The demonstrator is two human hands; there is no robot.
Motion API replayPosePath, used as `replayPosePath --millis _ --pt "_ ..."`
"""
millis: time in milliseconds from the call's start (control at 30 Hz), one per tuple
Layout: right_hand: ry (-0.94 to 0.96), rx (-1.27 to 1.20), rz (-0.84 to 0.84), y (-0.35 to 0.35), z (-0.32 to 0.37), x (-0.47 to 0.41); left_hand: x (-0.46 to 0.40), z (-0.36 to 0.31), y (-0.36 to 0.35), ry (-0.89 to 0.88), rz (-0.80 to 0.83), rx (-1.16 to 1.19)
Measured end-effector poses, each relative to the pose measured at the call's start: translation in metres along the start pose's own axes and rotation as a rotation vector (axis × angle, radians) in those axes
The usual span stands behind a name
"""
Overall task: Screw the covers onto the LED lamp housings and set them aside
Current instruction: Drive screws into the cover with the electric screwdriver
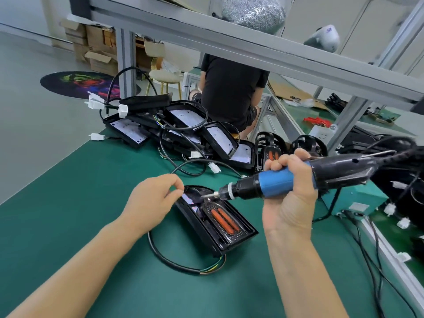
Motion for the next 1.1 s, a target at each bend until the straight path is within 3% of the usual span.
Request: replayPosePath --millis 133,700,900,1100 --pt "-0.009 0.105 -0.010 -0.006 -0.023 -0.001 -0.002 0.007 -0.006 -0.012 0.093 0.074" --pt "-0.041 0.262 0.043 -0.003 -0.045 -0.001 -0.002 0.012 -0.013 -0.048 0.071 0.200" --pt "-0.049 0.216 0.076 -0.003 -0.044 -0.002 -0.004 0.008 -0.008 -0.060 0.113 0.108" --pt "-0.020 0.251 0.087 -0.004 -0.041 0.001 -0.015 0.004 -0.003 -0.054 0.258 -0.106"
Point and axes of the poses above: each hand's wrist, its own x-axis away from the middle knuckle, its own y-axis out of the back of the hand, z = x × y, the point moved 2 cm from there along -x, towards the middle knuckle
